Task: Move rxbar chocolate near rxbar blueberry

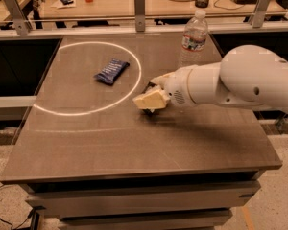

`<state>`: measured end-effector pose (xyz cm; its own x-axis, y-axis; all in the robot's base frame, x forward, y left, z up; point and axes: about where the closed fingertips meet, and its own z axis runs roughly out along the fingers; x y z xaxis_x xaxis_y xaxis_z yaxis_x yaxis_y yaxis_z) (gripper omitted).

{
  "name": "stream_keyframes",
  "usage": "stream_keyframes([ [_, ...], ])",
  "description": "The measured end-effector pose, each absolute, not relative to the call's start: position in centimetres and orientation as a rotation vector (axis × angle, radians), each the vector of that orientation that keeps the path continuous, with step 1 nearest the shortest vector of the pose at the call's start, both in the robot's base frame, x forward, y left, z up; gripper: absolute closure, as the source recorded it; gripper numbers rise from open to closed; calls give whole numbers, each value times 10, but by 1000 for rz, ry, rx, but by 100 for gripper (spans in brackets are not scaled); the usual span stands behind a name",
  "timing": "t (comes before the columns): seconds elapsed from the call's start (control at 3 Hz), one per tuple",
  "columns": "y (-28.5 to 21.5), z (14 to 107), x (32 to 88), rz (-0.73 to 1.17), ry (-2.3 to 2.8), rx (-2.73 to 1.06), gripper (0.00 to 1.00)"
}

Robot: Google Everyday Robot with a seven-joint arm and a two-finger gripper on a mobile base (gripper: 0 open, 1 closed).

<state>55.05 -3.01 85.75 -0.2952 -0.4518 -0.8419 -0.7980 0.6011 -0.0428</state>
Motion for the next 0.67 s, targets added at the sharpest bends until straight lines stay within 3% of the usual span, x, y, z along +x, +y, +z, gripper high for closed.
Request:
stream_keyframes([
  [0.67, 1, 865, 611, 424, 1929, -901, 100],
])
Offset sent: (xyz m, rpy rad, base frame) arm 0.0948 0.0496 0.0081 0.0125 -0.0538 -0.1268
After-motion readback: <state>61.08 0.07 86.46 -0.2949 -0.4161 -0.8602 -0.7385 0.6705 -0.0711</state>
